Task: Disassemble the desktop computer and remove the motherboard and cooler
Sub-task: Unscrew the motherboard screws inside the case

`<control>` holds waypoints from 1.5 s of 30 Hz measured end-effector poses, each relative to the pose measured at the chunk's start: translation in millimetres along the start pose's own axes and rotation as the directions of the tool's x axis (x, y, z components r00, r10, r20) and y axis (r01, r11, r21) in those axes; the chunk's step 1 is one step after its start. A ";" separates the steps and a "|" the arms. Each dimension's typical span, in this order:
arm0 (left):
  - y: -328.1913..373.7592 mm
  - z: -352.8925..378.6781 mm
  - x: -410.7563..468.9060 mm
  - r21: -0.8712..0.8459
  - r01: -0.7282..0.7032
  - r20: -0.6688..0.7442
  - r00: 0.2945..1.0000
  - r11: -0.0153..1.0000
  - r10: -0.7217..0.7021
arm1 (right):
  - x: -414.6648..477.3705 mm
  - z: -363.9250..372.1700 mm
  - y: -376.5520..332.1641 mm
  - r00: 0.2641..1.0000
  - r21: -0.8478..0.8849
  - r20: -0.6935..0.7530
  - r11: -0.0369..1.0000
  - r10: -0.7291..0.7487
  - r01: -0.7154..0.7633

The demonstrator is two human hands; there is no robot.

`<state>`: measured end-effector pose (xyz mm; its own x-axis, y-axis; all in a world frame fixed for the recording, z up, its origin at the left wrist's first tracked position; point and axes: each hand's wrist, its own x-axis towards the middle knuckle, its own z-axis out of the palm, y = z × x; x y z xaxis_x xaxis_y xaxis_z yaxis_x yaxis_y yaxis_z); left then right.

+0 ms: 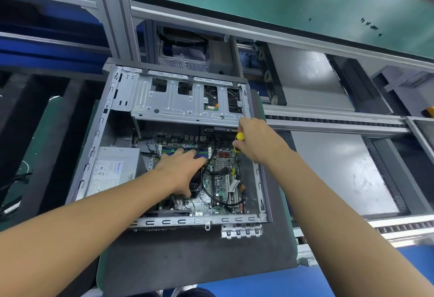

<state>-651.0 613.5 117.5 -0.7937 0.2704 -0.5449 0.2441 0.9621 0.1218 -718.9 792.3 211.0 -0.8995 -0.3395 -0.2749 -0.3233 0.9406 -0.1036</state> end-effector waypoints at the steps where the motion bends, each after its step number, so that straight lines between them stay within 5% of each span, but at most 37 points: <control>1: -1.0 0.0 -0.1 -0.012 -0.002 -0.003 1.000 1.000 0.002 | 1.0 0.5 -0.7 1.000 -0.002 0.004 1.000 -0.005 0.005; 24: -1.3 4.1 -2.6 -0.014 0.001 0.027 1.000 1.000 -0.001 | -3.7 7.6 1.4 0.963 0.273 -0.261 0.962 0.071 0.003; 29: 27.0 -5.7 15.7 -0.128 -0.083 -0.288 0.957 0.988 0.043 | -9.2 13.6 -0.1 0.902 0.230 -0.426 0.972 0.064 0.040; 33: 43.5 -10.3 50.1 -0.287 -0.094 -0.229 0.973 0.953 0.027 | -19.2 19.4 3.6 0.885 0.215 -0.463 0.975 0.050 0.058; 45: 64.4 -6.9 108.6 -0.198 -0.036 -0.247 0.969 0.980 -0.014 | -40.8 31.9 9.9 0.857 0.345 -0.498 0.937 0.132 0.056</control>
<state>-725.3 705.1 71.9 -0.9101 0.2573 -0.3247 0.1576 0.9399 0.3030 -676.1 815.2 190.7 -0.9600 -0.1641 0.2270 -0.2518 0.8606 -0.4427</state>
